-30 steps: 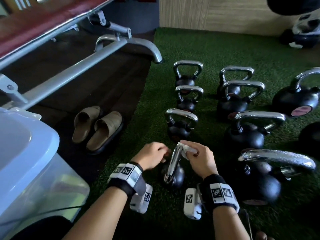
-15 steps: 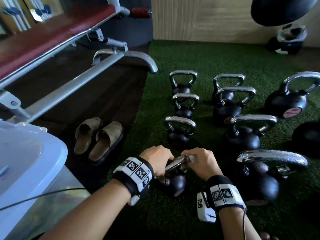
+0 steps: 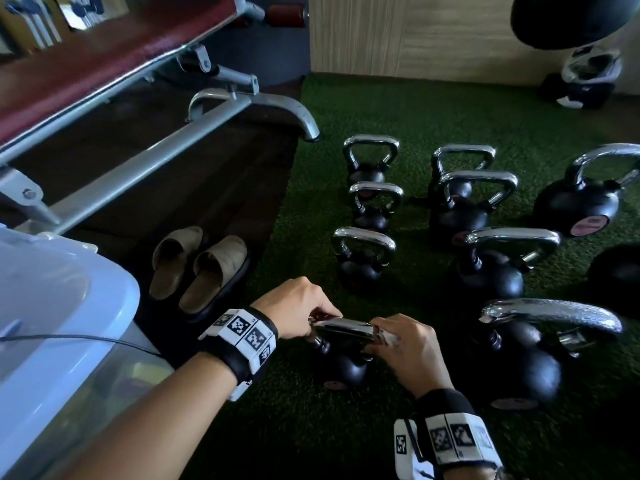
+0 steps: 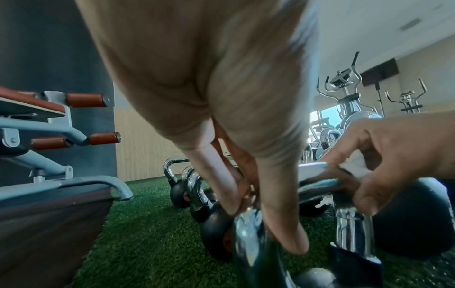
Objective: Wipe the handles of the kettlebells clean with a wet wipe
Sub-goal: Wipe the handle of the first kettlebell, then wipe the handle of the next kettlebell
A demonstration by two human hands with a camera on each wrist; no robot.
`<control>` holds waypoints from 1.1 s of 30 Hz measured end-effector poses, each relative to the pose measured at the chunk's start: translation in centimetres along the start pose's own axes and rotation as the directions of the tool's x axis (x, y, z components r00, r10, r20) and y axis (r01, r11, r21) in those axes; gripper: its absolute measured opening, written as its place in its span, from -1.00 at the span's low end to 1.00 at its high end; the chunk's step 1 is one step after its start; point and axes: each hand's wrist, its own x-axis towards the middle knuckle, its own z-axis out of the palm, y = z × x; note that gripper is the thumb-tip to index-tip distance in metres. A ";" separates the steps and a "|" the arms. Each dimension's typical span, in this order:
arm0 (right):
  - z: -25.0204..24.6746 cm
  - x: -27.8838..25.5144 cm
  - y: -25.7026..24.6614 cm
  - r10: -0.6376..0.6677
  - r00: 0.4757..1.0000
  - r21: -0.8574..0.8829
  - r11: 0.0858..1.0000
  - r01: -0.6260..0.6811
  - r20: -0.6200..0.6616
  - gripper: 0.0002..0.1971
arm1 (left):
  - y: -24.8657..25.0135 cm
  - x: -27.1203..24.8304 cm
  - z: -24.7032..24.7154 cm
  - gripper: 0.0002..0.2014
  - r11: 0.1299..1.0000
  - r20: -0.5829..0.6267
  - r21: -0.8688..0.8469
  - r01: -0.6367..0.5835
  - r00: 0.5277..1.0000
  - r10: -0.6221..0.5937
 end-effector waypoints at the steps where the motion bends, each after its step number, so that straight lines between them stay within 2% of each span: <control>1: -0.3 0.0 -0.1 0.018 1.000 -0.017 1.000 -0.018 0.022 -0.61 | 0.0 0.0 0.1 -0.38 1.000 0.000 -0.010 0.007 1.000 -0.007; 5: -2.7 1.3 -0.7 0.138 0.966 -0.121 0.986 -0.114 0.219 -0.53 | -0.2 -0.1 0.0 -0.37 0.998 0.073 -0.039 0.046 0.996 -0.043; 9: -5.5 5.7 -4.5 0.067 0.925 -0.191 0.982 0.006 0.374 -0.56 | -1.0 1.0 -2.3 -0.29 0.983 0.254 -0.138 0.121 0.964 -0.083; 10: -6.1 7.3 -5.8 0.034 0.917 -0.200 0.978 0.051 0.398 -0.58 | -1.1 1.4 -2.8 -0.31 0.981 0.246 -0.141 0.136 0.964 -0.099; 14: -8.7 13.1 -9.5 -0.049 0.862 -0.223 0.957 0.185 0.505 -0.63 | -1.5 3.1 -4.3 -0.51 0.975 0.081 -0.180 0.127 0.990 -0.113; 19: -12.0 17.7 -8.0 -0.030 0.769 -0.332 0.891 0.310 0.638 -0.59 | -1.3 5.1 -5.0 -0.56 0.957 0.139 -0.203 0.206 0.974 -0.180; 21: -12.8 19.1 -6.7 -0.071 0.775 -0.331 0.877 0.348 0.627 -0.63 | -1.5 6.3 -4.9 -0.58 0.952 0.115 -0.197 0.235 0.970 -0.216; 24: -12.5 21.5 -3.8 -0.143 0.843 -0.254 0.915 0.312 0.519 -0.64 | -2.3 8.0 -4.8 -0.61 0.943 0.089 -0.168 0.286 0.957 -0.275; 26: -11.9 23.0 -1.7 -0.176 0.867 -0.185 0.939 0.290 0.467 -0.61 | -2.8 8.9 -5.0 -0.63 0.937 0.094 -0.121 0.329 0.943 -0.319; 30: -11.8 24.5 1.9 -0.238 0.854 0.015 0.965 0.261 0.463 -0.61 | -3.7 10.8 -6.6 -0.71 0.897 0.119 -0.023 0.442 0.892 -0.436; 33: -12.1 25.2 4.0 -0.253 0.843 0.223 0.961 0.163 0.475 -0.67 | -3.8 12.4 -8.1 -0.70 0.863 0.151 0.079 0.498 0.850 -0.505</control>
